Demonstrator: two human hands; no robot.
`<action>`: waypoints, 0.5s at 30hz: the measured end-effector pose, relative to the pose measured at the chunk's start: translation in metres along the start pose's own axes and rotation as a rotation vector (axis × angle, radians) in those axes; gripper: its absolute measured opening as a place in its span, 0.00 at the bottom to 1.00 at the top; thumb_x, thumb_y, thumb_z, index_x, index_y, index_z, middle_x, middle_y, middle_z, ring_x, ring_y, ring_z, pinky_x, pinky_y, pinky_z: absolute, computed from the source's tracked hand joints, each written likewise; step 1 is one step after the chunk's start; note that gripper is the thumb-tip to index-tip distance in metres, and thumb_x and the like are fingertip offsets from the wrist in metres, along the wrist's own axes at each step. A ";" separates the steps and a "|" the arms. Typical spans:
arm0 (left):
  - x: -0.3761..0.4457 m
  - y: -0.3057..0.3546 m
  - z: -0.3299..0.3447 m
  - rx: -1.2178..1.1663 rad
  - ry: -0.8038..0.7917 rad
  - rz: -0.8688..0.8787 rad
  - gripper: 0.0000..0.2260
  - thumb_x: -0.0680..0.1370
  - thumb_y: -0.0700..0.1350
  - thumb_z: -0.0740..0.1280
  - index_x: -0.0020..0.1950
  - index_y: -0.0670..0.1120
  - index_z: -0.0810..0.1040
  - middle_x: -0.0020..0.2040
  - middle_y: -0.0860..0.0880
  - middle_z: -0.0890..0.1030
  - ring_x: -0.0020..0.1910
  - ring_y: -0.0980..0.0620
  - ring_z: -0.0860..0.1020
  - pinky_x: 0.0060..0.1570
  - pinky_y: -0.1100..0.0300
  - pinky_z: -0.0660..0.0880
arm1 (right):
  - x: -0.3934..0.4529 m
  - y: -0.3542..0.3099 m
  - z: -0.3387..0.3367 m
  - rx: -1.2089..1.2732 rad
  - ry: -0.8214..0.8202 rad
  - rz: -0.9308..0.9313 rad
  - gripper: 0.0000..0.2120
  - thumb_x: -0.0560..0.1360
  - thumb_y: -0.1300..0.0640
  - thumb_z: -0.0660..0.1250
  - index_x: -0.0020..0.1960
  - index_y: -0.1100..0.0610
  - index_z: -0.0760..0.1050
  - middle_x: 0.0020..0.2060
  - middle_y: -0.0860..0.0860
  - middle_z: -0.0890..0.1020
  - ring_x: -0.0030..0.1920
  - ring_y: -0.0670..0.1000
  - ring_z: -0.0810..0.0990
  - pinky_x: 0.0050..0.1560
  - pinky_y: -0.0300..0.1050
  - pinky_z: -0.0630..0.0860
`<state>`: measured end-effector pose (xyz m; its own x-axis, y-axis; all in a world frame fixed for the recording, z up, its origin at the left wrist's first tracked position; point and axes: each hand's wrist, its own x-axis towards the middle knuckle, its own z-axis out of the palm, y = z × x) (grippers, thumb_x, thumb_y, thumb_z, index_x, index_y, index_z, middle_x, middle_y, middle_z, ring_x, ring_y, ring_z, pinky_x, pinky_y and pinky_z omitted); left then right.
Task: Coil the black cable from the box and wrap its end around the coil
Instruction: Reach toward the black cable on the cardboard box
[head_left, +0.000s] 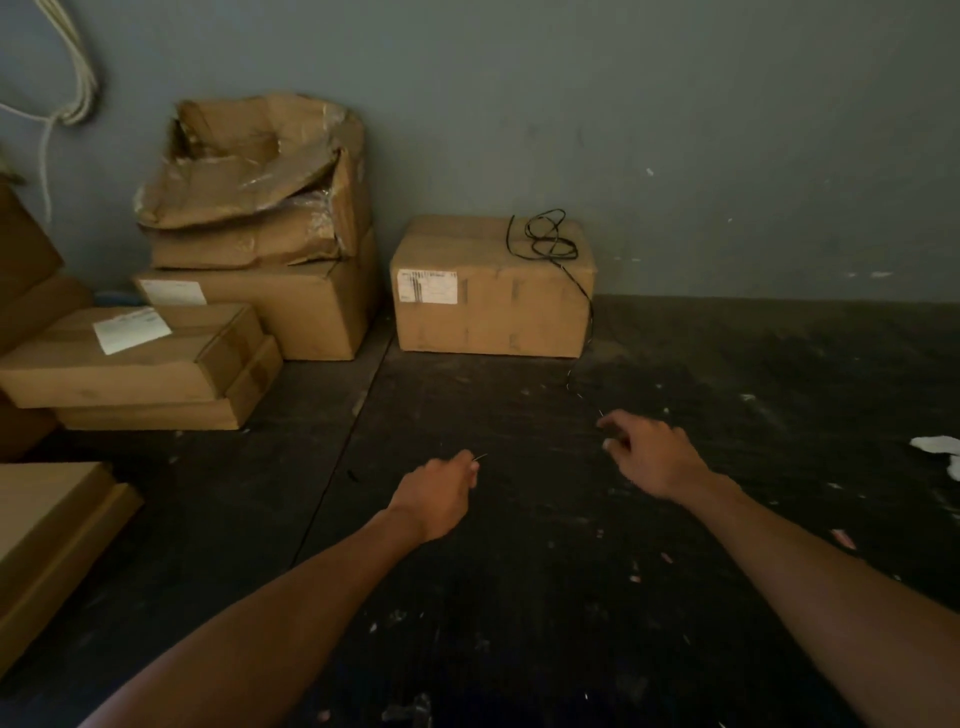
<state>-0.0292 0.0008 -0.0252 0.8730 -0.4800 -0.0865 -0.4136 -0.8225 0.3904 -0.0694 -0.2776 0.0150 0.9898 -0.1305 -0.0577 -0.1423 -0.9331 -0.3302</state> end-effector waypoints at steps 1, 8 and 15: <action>0.000 0.004 -0.003 -0.015 0.007 0.023 0.07 0.84 0.48 0.54 0.53 0.51 0.70 0.44 0.49 0.77 0.40 0.54 0.77 0.43 0.55 0.77 | -0.002 -0.004 -0.001 0.000 -0.027 -0.031 0.22 0.79 0.50 0.63 0.71 0.45 0.65 0.59 0.51 0.79 0.61 0.52 0.78 0.66 0.60 0.72; 0.008 0.040 -0.031 -0.133 -0.076 0.173 0.10 0.84 0.47 0.54 0.50 0.52 0.74 0.40 0.54 0.75 0.39 0.56 0.75 0.41 0.58 0.70 | -0.009 -0.046 0.001 0.113 -0.030 -0.270 0.29 0.76 0.48 0.67 0.74 0.40 0.60 0.70 0.49 0.71 0.71 0.52 0.67 0.72 0.61 0.63; 0.004 0.051 -0.064 -0.122 -0.104 0.241 0.14 0.84 0.50 0.52 0.53 0.49 0.76 0.38 0.54 0.74 0.36 0.58 0.73 0.37 0.60 0.67 | -0.010 -0.053 -0.019 0.294 0.097 -0.311 0.08 0.82 0.56 0.59 0.51 0.50 0.76 0.44 0.49 0.80 0.42 0.46 0.77 0.42 0.41 0.73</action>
<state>-0.0300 -0.0237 0.0535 0.7191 -0.6914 -0.0691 -0.5663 -0.6408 0.5184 -0.0717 -0.2329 0.0512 0.9805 0.0973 0.1707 0.1791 -0.7996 -0.5732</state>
